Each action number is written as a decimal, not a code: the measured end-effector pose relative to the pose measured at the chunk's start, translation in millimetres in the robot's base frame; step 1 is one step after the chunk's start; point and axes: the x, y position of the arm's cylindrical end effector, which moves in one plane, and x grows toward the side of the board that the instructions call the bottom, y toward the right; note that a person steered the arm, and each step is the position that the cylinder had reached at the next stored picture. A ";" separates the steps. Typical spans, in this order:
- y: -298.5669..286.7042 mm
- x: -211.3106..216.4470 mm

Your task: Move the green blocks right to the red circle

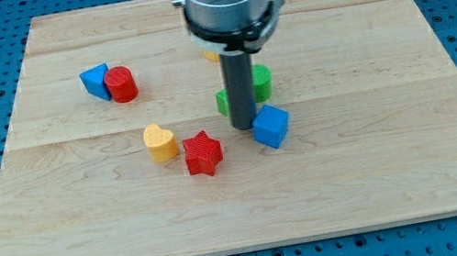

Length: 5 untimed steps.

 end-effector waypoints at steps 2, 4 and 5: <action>48.6 18.1; 48.6 17.0; 48.6 9.1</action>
